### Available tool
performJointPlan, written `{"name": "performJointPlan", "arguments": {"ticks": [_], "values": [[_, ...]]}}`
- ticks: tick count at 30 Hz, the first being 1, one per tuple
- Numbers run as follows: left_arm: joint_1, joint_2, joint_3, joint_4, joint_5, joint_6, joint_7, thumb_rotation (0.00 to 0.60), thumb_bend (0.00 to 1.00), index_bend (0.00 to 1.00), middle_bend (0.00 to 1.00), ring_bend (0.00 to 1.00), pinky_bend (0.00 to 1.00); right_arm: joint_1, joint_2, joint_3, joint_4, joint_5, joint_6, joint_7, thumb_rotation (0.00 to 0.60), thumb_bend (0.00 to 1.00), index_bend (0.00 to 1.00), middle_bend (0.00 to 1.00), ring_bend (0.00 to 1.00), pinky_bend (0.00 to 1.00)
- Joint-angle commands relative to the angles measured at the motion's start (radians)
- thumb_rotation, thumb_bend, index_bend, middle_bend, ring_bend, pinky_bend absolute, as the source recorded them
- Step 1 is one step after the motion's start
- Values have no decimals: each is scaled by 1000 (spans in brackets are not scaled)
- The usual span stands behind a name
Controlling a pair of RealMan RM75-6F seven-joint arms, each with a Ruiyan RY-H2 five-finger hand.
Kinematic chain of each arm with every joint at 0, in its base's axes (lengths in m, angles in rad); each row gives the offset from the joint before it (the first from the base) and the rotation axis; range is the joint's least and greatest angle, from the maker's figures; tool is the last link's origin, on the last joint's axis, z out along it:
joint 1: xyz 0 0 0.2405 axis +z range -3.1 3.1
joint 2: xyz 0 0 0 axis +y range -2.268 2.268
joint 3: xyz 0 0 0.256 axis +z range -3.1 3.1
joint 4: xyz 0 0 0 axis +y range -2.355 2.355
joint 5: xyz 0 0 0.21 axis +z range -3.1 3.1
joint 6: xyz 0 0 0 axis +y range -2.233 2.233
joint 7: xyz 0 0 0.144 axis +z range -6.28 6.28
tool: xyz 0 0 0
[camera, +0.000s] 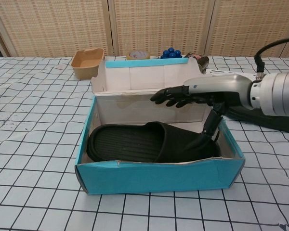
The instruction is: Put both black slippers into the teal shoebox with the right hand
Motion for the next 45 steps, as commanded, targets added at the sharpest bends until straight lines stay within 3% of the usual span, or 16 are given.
{"name": "performJointPlan", "arguments": {"ticks": [1,8,15,24,35,45], "values": [[0,0,0,1,1,1,-1,600,490,350,219,244,479,-49,71,29,-49,-54,99,14,600,0,0,0,0,1],[1,-1,-2,-1,-5,0,2,600,490,350,219,244,479,-136,160,-10,-69,-97,284,-189,600,0,0,0,0,3],[-1,-4,0,-5,-9,-5,17,600,489,350,219,244,479,-199,195,-86,2,11,357,-453,600,0,0,0,0,1],[-5,-7,-2,-7,-24,-18,28,600,490,350,218,244,479,-243,126,-84,233,46,368,-381,600,0,0,0,0,0],[-4,-5,0,-8,-24,-17,27,600,489,350,218,244,479,-216,-35,-61,517,74,256,-289,600,0,0,0,0,0],[-5,-5,1,-7,-23,-19,27,600,490,350,219,245,479,-205,-100,-60,619,66,167,-220,600,0,0,0,0,0]]}}
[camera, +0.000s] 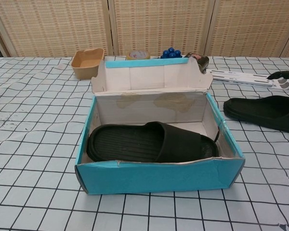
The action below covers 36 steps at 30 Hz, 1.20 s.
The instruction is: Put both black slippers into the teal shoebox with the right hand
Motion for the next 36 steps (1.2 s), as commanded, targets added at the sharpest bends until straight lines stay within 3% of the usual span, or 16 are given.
{"name": "performJointPlan", "arguments": {"ticks": [1,21,36], "values": [[0,0,1,0,0,-1,1,600,489,350,219,244,479,1,-10,-1,13,-10,-12,13,600,0,0,0,0,0],[-4,0,4,0,0,-9,4,600,490,350,219,244,479,10,-78,0,74,-30,-54,12,600,0,1,0,0,0],[-2,2,4,1,1,-6,-3,600,489,350,219,245,479,11,-180,23,220,-55,-53,90,600,0,25,0,0,0]]}}
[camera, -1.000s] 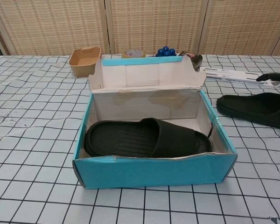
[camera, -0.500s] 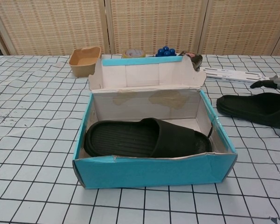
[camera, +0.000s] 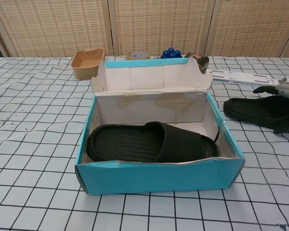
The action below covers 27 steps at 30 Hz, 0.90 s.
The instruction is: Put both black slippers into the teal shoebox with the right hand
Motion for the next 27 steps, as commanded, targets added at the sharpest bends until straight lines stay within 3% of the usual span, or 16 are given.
{"name": "performJointPlan", "arguments": {"ticks": [1,16,20,27], "values": [[0,0,0,1,-2,-1,1,600,489,350,219,244,479,-3,-14,10,31,-6,8,25,600,0,26,0,0,0],[-4,-2,-1,1,-10,-9,10,600,490,350,218,244,479,-18,-47,25,115,-36,5,116,600,0,68,1,0,1],[-3,-3,1,0,-6,-7,11,600,489,350,219,244,479,-22,-54,25,128,-42,4,127,600,0,106,50,0,28],[-4,-3,1,0,-8,-8,9,600,490,350,219,244,479,-33,-74,30,153,-54,35,130,600,41,321,288,213,317]]}}
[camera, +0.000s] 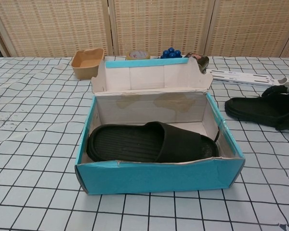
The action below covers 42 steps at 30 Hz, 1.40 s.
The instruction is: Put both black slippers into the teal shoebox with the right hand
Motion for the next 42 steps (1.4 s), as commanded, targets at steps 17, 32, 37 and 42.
{"name": "performJointPlan", "arguments": {"ticks": [17,32,37,42], "values": [[-2,-1,2,-1,0,-4,1,600,490,349,219,244,479,-138,27,42,-251,-103,581,-397,600,107,534,467,397,490],[-3,-2,3,1,-2,-8,2,600,490,350,219,244,479,-109,-18,-2,-546,-443,832,-586,600,107,556,490,418,511],[-2,1,1,0,-2,-4,-8,600,491,350,219,244,479,-66,-95,-9,-571,-463,757,-639,600,107,555,490,418,511],[0,5,2,-1,7,3,-23,600,490,350,219,244,479,-19,-195,19,-557,-440,682,-720,600,106,555,490,418,511]]}}
